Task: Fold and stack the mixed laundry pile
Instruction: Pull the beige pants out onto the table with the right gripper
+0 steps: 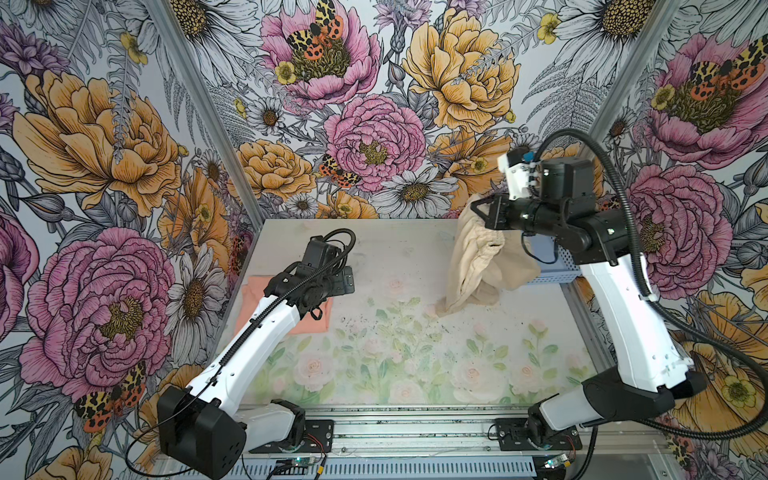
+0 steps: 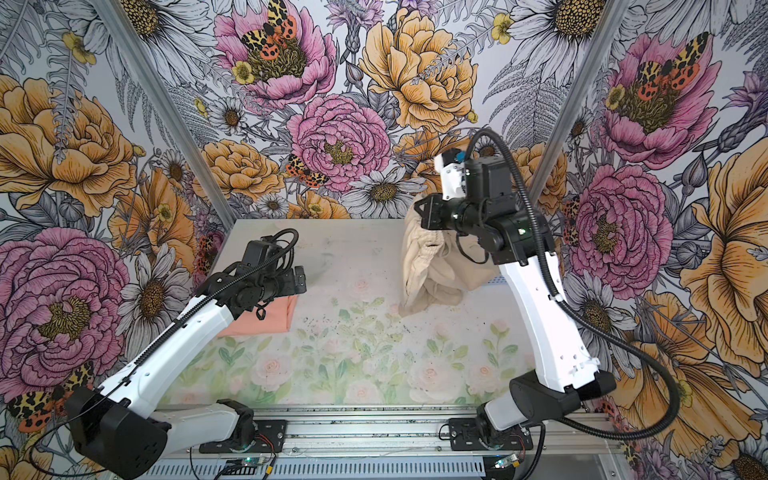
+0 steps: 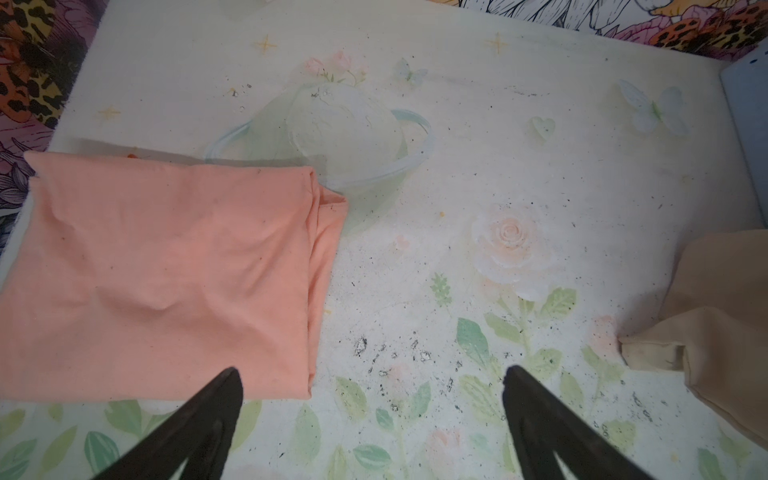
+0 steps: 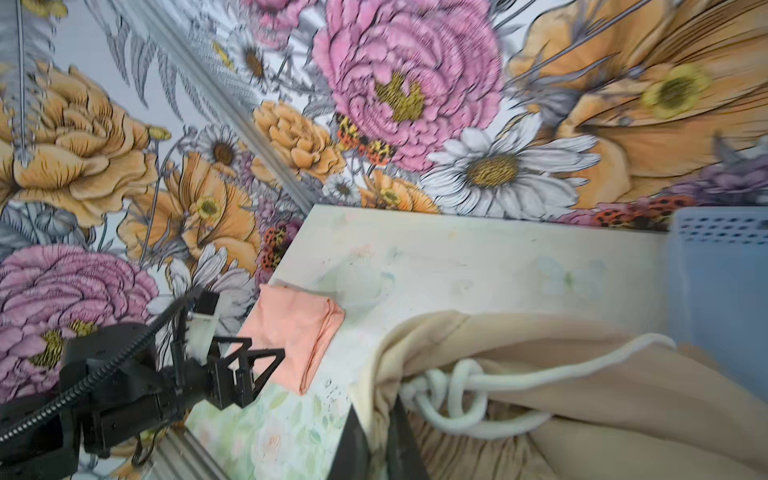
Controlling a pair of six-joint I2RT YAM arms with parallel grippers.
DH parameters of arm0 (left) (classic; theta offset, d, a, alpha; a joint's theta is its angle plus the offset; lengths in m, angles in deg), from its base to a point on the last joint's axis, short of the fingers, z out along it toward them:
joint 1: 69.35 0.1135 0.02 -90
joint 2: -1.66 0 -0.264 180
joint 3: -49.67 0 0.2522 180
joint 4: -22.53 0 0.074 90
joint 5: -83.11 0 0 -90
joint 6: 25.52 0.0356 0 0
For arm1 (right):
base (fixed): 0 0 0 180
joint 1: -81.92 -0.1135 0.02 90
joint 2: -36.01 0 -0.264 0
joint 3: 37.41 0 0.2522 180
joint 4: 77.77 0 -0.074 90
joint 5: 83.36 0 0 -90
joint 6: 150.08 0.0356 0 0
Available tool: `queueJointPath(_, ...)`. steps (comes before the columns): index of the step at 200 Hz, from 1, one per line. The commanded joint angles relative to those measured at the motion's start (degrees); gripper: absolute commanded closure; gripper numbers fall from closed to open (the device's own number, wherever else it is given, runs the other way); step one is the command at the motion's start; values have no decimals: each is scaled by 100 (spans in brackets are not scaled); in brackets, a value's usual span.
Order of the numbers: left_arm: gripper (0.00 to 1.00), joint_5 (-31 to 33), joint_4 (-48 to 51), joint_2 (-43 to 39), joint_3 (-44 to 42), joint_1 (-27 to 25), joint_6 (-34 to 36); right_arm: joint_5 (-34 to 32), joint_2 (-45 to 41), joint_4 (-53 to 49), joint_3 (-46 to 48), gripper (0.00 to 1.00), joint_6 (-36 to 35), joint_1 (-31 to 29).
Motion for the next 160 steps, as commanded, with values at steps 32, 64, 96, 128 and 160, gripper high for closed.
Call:
queueJointPath(32, 1, 549, 332, -777, -35, 148, -359, -74, 2003, 126, -253, 100, 97, -1650)
queueJointPath(64, 1, 705, 504, -1430, -389, 723, -606, 439, 3372, 343, -1253, 80, 213, -2288)
queueJointPath(96, 1, 304, 545, -1691, -637, 985, -593, 194, 3354, 282, -1453, 46, 215, -2153)
queueJointPath(128, 1, 63, 482, -1281, -898, 416, -734, -67, 2397, 305, -356, 37, -8, -1577)
queueJointPath(160, 1, 88, 158, -464, -1122, -408, -852, -276, 1392, 602, 1360, 35, -112, -711)
